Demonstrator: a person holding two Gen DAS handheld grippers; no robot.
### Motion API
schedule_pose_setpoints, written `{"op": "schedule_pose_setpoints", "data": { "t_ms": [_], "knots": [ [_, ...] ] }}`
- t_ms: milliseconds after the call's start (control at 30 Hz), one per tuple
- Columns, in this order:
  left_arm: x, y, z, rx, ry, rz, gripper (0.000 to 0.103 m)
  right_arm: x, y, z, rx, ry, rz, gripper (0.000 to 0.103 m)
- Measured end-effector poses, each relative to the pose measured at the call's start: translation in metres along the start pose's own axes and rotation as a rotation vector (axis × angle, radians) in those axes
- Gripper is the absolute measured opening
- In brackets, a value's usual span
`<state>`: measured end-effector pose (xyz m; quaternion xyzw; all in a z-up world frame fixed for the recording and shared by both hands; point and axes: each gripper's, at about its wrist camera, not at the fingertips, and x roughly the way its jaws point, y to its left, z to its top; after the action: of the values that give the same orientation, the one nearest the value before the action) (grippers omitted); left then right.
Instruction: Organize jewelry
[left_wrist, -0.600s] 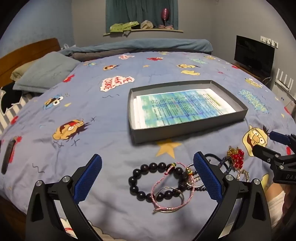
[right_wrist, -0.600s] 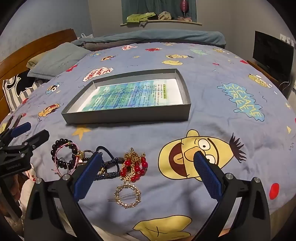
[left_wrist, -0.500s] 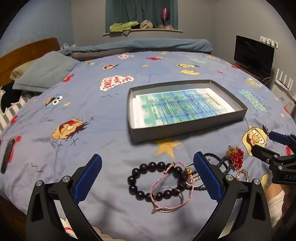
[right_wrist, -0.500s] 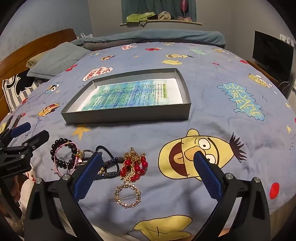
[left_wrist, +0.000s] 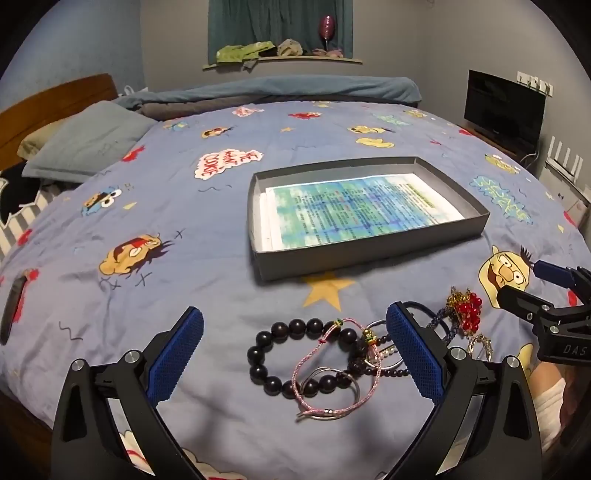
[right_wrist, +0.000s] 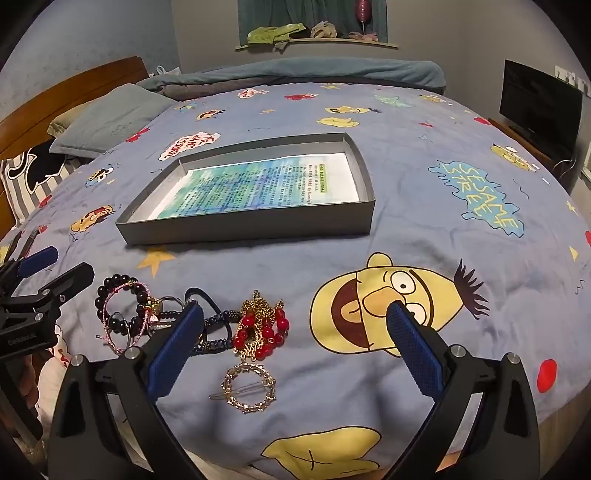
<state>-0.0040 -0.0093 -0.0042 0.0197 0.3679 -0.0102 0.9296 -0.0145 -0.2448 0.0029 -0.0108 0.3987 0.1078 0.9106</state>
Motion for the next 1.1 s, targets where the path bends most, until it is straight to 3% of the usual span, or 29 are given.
{"op": "schedule_pose_setpoints", "data": {
  "t_ms": [1100],
  "knots": [
    [-0.0010,0.0023,-0.0011,0.010,-0.005,0.007,0.098,-0.0027,-0.0007,-0.0007,-0.010,-0.007,-0.015,0.098]
  ]
}}
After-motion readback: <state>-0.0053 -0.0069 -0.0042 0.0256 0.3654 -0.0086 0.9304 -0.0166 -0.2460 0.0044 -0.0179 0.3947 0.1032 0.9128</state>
